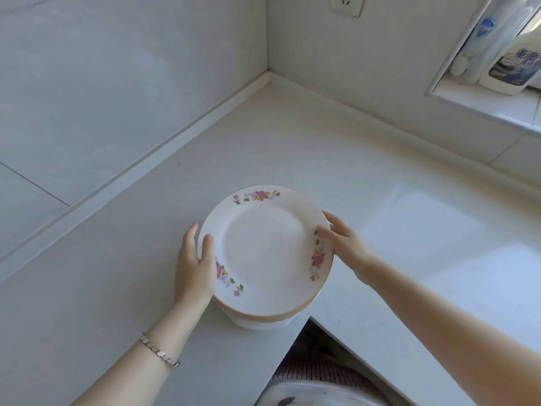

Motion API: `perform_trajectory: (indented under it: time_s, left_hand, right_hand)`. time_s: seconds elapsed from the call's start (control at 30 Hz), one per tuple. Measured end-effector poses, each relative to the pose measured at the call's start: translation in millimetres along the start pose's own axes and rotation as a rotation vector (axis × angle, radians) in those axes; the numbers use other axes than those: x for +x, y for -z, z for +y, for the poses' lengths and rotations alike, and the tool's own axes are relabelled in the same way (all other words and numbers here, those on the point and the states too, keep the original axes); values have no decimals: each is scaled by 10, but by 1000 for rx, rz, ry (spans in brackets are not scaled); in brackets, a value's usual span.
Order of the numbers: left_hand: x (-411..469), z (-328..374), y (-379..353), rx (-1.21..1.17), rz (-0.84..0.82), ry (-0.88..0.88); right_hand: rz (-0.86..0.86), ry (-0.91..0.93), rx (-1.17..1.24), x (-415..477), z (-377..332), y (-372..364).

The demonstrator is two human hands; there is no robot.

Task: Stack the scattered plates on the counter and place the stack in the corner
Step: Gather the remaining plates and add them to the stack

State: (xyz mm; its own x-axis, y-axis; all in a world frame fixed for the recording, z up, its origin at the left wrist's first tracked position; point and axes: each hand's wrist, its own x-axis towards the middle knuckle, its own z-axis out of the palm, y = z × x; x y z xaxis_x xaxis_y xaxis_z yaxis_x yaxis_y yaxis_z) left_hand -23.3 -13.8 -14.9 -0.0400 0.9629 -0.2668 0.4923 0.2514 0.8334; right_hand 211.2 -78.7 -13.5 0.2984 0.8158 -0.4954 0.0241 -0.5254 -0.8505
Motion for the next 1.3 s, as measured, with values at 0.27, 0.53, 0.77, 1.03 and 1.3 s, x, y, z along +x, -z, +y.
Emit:
perform_trajectory:
  time_s: [0.27, 0.53, 0.77, 1.03, 1.3]
  left_hand:
    - [-272, 781, -500, 177, -283, -590]
    - [-1247, 1142, -1898, 583, -967, -557]
    - [-2346, 1051, -3157, 771, -1165, -524]
    - [-3471, 975, -3994, 700, -1260, -242]
    - [-3868, 1026, -4339, 593, -1154, -78]
  right_hand:
    - [141, -65, -357, -401, 379, 734]
    - [263, -295, -601, -1544, 1126, 2070]
    - [458, -491, -731, -2658, 2511, 3528]
    - [697, -743, -587, -3193, 3719, 4564]
    - [592, -665, -426, -3165, 3976, 5021]
